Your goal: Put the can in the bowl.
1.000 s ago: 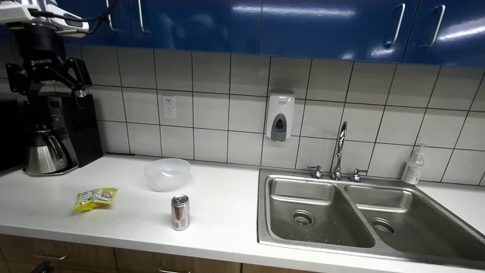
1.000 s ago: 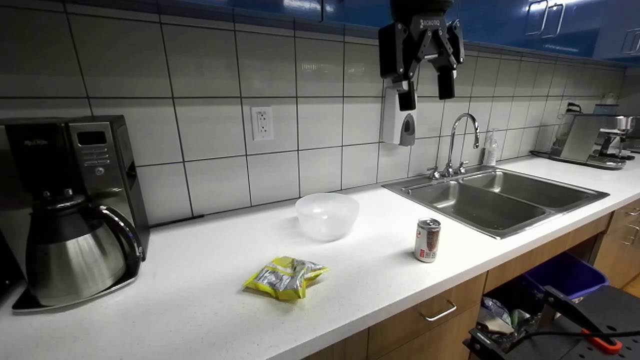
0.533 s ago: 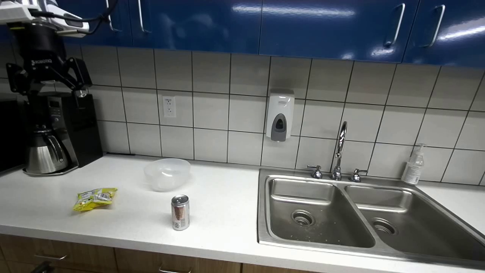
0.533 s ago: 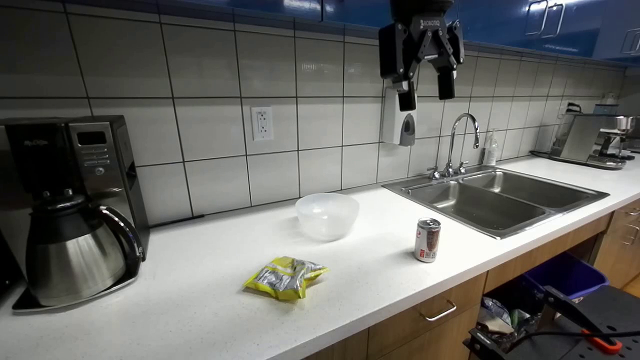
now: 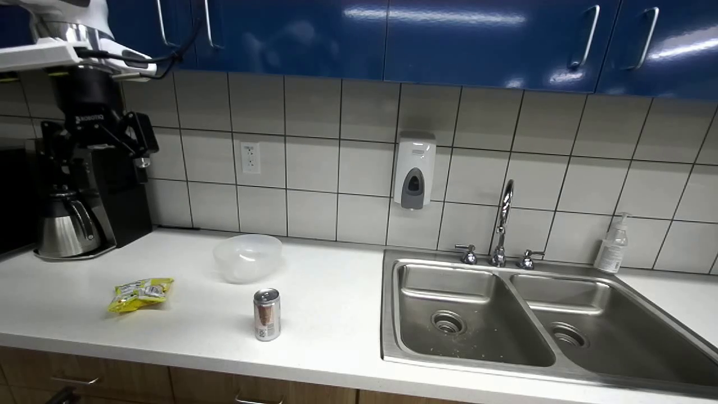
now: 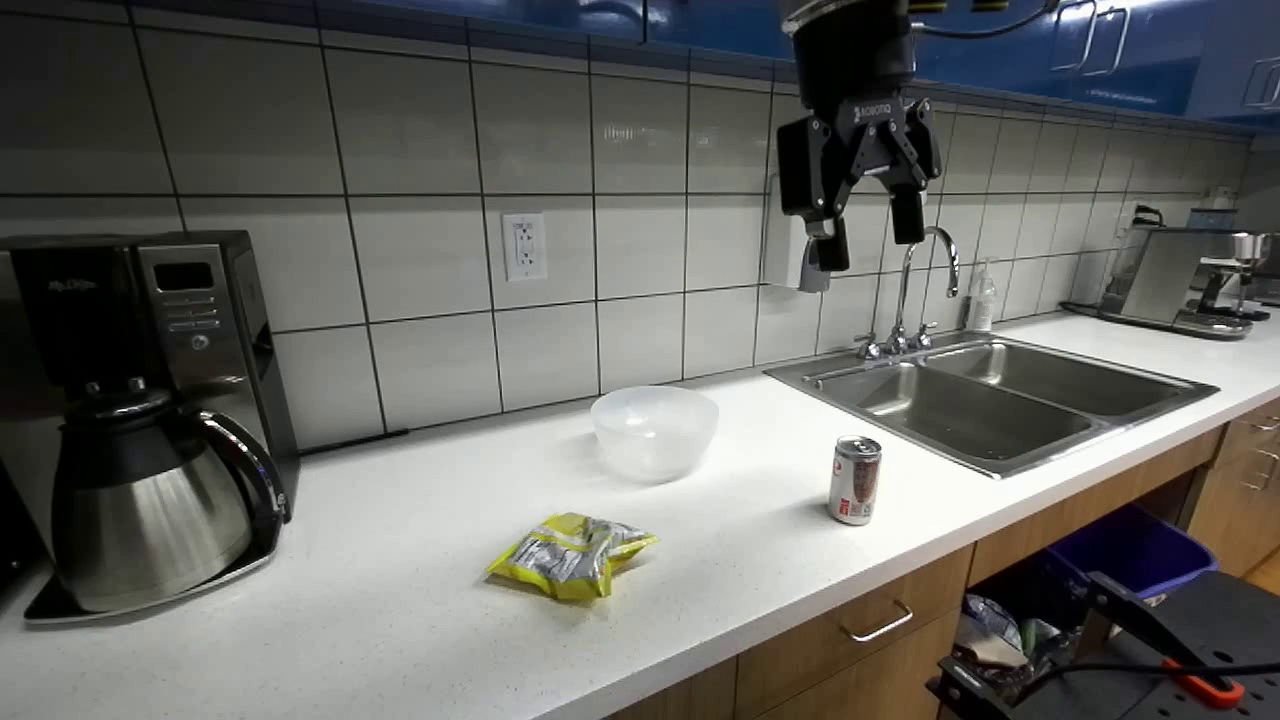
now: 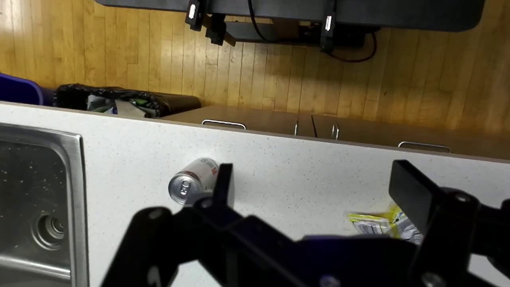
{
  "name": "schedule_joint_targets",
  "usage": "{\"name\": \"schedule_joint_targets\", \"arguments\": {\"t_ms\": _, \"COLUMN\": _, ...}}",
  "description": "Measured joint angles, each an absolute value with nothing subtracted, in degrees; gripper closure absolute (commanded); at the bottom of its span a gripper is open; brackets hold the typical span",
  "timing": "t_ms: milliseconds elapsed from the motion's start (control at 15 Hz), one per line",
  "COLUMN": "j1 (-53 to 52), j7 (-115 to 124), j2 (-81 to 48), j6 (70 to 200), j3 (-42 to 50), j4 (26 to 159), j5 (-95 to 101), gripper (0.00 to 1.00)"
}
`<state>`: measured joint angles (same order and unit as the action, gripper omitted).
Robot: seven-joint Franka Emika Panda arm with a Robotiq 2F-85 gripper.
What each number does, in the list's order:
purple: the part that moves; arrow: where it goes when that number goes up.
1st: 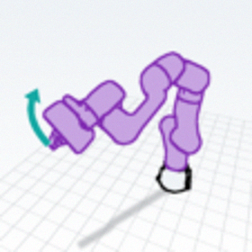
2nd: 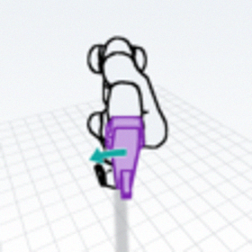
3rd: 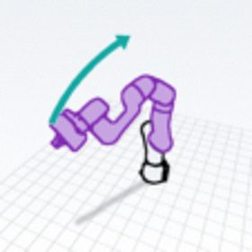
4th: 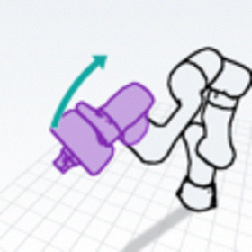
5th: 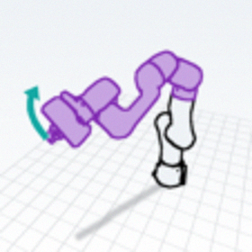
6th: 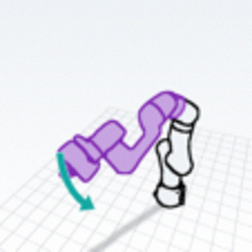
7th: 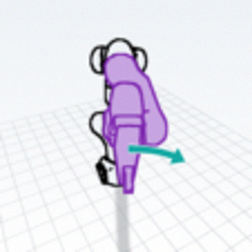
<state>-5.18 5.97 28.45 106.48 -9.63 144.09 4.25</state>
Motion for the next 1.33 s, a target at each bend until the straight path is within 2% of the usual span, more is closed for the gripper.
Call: {"name": "schedule_joint_targets", "arguments": {"t_ms": 1333, "j1": 4.61, "j7": 12.39, "j2": 11.69, "j6": 126.29, "j3": 0.70, "j4": 144.74, "j5": 8.42, "gripper": 0.00}}
